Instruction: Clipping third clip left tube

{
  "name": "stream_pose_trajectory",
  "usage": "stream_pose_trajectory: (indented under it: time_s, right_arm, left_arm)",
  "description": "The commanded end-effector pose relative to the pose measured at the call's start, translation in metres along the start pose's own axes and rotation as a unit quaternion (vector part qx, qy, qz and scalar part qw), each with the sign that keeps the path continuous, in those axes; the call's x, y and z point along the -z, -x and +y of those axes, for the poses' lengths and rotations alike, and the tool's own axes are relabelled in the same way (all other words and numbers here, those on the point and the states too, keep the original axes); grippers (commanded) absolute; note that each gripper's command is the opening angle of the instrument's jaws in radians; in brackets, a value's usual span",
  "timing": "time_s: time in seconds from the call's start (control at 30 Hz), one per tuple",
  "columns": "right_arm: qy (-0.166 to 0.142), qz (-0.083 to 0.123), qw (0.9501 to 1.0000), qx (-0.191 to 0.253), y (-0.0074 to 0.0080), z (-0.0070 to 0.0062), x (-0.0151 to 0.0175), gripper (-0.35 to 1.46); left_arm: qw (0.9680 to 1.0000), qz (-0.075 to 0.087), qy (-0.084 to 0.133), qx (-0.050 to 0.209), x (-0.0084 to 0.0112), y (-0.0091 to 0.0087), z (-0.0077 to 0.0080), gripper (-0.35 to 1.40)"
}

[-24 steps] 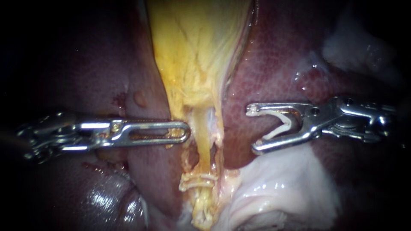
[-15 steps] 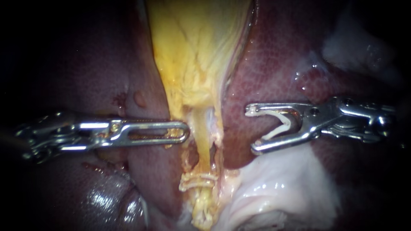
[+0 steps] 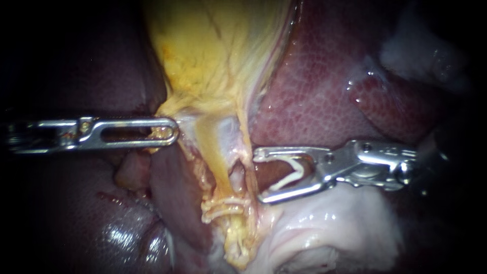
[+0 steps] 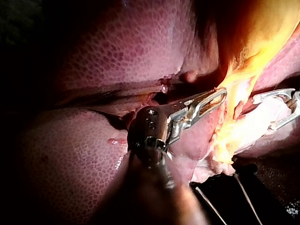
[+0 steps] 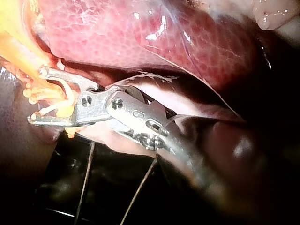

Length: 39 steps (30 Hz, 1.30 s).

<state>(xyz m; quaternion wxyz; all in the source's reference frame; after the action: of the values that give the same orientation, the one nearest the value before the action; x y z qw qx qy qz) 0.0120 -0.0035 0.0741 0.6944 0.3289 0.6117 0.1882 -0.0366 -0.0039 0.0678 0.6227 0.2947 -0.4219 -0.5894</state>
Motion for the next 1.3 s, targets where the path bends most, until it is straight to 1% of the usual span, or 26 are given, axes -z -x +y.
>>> stream_pose_trajectory:
  time_s: [0.03, 0.07, 0.17, 0.27, 0.4, 0.53, 0.57, 0.67, 0.7, 0.83, 0.97, 1.1, 1.23, 1.3]
  right_arm:
    - [-0.001, -0.001, 1.0, -0.003, 0.0007, 0.0003, -0.0004, 0.6]
    - [-0.003, -0.005, 1.0, -0.007, 0.0015, 0.0007, -0.0008, 0.6]
    - [-0.001, -0.013, 0.9998, -0.014, 0.0033, 0.0017, -0.0018, 0.6]
    - [-0.001, -0.015, 0.9997, -0.02, 0.0046, 0.0025, -0.0027, 0.6]
    - [-0.004, -0.015, 0.9996, -0.024, 0.0051, 0.0031, -0.004, 0.6]
    - [-0.01, -0.017, 0.9993, -0.032, 0.0046, 0.0029, -0.0053, 0.6]
    - [-0.015, -0.015, 0.9992, -0.035, 0.0045, 0.0027, -0.0056, 0.6]
    - [-0.034, 0.002, 0.9983, -0.047, 0.0038, 0.002, -0.0064, 0.6]
    - [-0.043, 0.01, 0.9977, -0.052, 0.0035, 0.0017, -0.0066, 0.6]
    - [-0.069, 0.03, 0.9951, -0.064, 0.0021, 0.0005, -0.0071, 0.6]
    - [-0.088, 0.041, 0.993, -0.067, 0.0009, -0.0002, -0.0077, 0.59]
    - [-0.092, 0.043, 0.9925, -0.069, -0.0001, 0.0, -0.0078, 0.57]
    - [-0.083, 0.05, 0.9925, -0.074, -0.0013, 0.0009, -0.0075, 0.55]
    - [-0.081, 0.051, 0.9926, -0.075, -0.0014, 0.0012, -0.0074, 0.52]
  left_arm:
    - [1.0, 0.0, 0.0, 0.0, 0.0001, 0.0, 0.0, -0.35]
    - [1.0, 0.0, 0.0, 0.0, 0.0001, 0.0, 0.0, -0.35]
    - [1.0, 0.0, 0.0, 0.0, 0.0002, -0.0001, -0.0001, -0.35]
    - [1.0, 0.0, 0.0, 0.0, 0.0003, -0.0001, -0.0002, -0.35]
    - [1.0, -0.001, 0.0, 0.0, 0.0003, -0.0002, -0.0003, -0.35]
    - [1.0, -0.001, 0.001, -0.003, 0.0003, -0.0002, -0.0003, -0.35]
    - [1.0, -0.001, 0.001, -0.003, 0.0003, -0.0002, -0.0003, -0.35]
    - [1.0, -0.001, 0.001, -0.003, 0.0002, -0.0003, -0.0002, -0.35]
    - [1.0, -0.001, 0.001, -0.003, 0.0002, -0.0003, -0.0002, -0.35]
    - [1.0, -0.001, 0.0, -0.003, 0.0002, -0.0003, -0.0001, -0.35]
    - [1.0, -0.001, 0.001, -0.004, -0.0001, -0.0004, 0.0001, -0.35]
    - [1.0, -0.003, 0.002, -0.004, -0.0004, -0.0006, 0.0001, -0.35]
    - [1.0, -0.003, 0.002, -0.004, -0.0006, -0.0007, 0.0001, -0.35]
    - [1.0, -0.003, 0.002, -0.004, -0.0006, -0.0007, 0.0001, -0.35]
